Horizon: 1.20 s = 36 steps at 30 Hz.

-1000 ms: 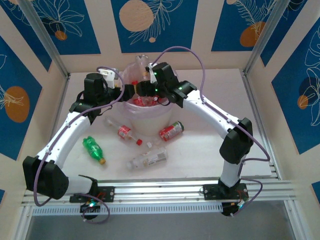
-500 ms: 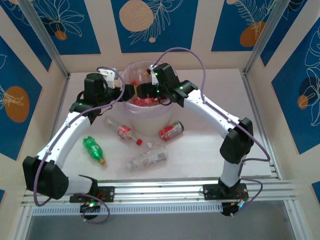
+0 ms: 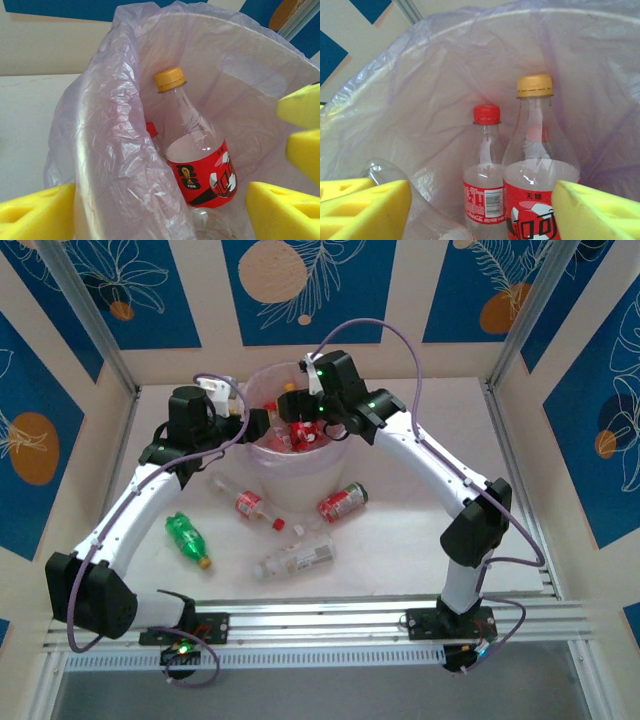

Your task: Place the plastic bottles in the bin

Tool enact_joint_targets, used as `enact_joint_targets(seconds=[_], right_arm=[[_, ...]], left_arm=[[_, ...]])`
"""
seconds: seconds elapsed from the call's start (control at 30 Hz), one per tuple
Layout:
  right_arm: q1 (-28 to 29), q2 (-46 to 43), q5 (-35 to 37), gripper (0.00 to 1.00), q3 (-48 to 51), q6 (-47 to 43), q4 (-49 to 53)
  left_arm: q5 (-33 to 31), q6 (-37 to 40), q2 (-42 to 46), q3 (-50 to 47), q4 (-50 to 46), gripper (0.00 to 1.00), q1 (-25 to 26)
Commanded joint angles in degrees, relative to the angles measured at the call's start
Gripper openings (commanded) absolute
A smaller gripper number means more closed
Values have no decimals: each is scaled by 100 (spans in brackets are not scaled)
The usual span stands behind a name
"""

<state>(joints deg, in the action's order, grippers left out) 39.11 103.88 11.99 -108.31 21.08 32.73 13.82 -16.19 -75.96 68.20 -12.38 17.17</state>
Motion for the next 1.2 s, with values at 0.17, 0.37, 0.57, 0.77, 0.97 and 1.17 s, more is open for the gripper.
enact_joint_targets(seconds=[0.17,0.37,0.57,0.77,0.97,1.17], right_arm=[[35,785,-375,62,-588,57,330],[11,1124,-452,60,-788,216,471],[1,815,-168,61,-1186,155,788],[-137,-128,1,63,-849,259,804],[-441,-1348,-66,68,112,589,598],[-877,-2617,258,71,1532,1155,679]], left_arm=[[-16,339,-228,-264,-897,84,182],[-3,335,-225,-264,-884,84,182],[6,334,-245,-264,-888,84,182],[-11,330,-251,-269,-889,84,179],[-2,335,-274,-272,-880,84,182],[-35,350,-262,-264,-891,84,190]])
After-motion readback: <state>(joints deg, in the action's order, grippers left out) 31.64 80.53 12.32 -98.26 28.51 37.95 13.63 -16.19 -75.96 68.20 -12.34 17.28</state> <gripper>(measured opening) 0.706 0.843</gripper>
